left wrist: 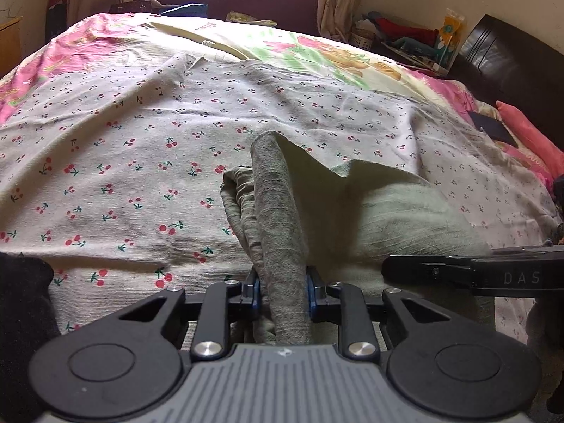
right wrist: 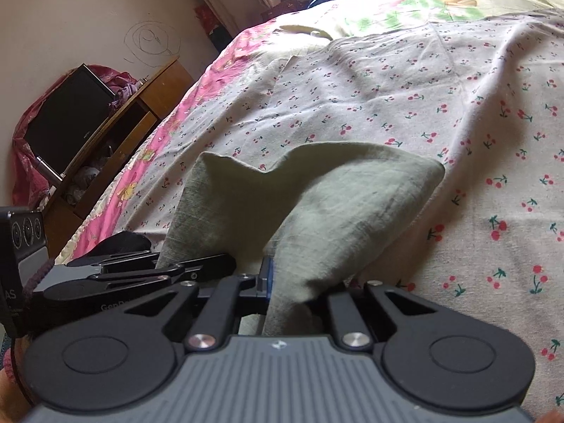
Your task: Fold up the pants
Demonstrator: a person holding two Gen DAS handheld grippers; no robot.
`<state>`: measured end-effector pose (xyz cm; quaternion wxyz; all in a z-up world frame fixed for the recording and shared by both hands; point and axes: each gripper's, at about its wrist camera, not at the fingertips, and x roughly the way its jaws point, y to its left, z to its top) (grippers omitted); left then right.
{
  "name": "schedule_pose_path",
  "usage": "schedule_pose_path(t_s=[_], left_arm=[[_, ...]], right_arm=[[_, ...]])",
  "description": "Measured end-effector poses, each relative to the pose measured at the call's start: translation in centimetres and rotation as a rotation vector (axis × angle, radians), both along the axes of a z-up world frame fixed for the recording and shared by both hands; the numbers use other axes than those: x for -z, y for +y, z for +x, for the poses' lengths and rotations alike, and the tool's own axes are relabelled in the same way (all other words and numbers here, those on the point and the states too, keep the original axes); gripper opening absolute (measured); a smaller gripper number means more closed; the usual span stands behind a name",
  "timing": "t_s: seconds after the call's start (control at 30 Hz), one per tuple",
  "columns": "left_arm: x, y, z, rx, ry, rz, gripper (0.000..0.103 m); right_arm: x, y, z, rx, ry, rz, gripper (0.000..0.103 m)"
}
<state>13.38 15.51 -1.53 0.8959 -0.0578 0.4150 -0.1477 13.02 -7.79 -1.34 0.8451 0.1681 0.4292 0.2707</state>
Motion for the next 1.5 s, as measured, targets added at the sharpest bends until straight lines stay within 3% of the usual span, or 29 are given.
schedule_pose_path(t_s=[0.33, 0.47, 0.53, 0.67, 0.87, 1.07, 1.2, 1.3, 1.37, 1.43, 1.5], left_arm=[[0.2, 1.4, 0.0, -0.002, 0.007, -0.022, 0.038], [1.1, 2.1, 0.4, -0.003, 0.028, -0.025, 0.051], [1.4, 2.5, 0.5, 0.006, 0.04, -0.042, 0.053], [1.5, 3.3, 0.4, 0.035, 0.056, -0.057, 0.061], [1.9, 4.4, 0.0, 0.147, 0.08, -0.072, 0.072], [2.4, 5.3, 0.6, 0.139, 0.108, -0.143, 0.073], [2.5, 2.5, 0.9, 0.157, 0.048, -0.112, 0.069], [2.5, 1.5, 0.4, 0.155, 0.018, -0.096, 0.058], [2.0, 2.2, 0.1, 0.128, 0.023, -0.171, 0.038], [1.1, 2.8, -0.3, 0.125, 0.023, -0.251, 0.036], [0.2, 2.1, -0.8, 0.149, -0.011, -0.261, 0.036]], right_arm=[[-0.2, 0.9, 0.3, -0.003, 0.002, -0.014, 0.009], [0.3, 1.2, 0.6, -0.005, 0.016, -0.037, 0.01], [0.6, 1.3, 0.8, -0.007, 0.019, -0.053, 0.011], [1.3, 0.9, 1.1, 0.001, 0.036, -0.044, 0.02], [3.7, -2.2, 1.5, -0.008, 0.121, 0.115, 0.031], [5.3, -4.0, 1.8, -0.021, 0.155, 0.26, 0.031], [6.3, -2.3, 2.3, -0.02, 0.184, 0.317, 0.029], [6.2, -1.3, 2.7, 0.01, 0.209, 0.29, 0.013], [5.6, -1.9, 2.7, 0.036, 0.235, 0.334, 0.01], [4.2, -2.4, 2.2, 0.035, 0.222, 0.361, 0.009], [2.5, -2.9, 1.5, 0.027, 0.195, 0.357, 0.009]])
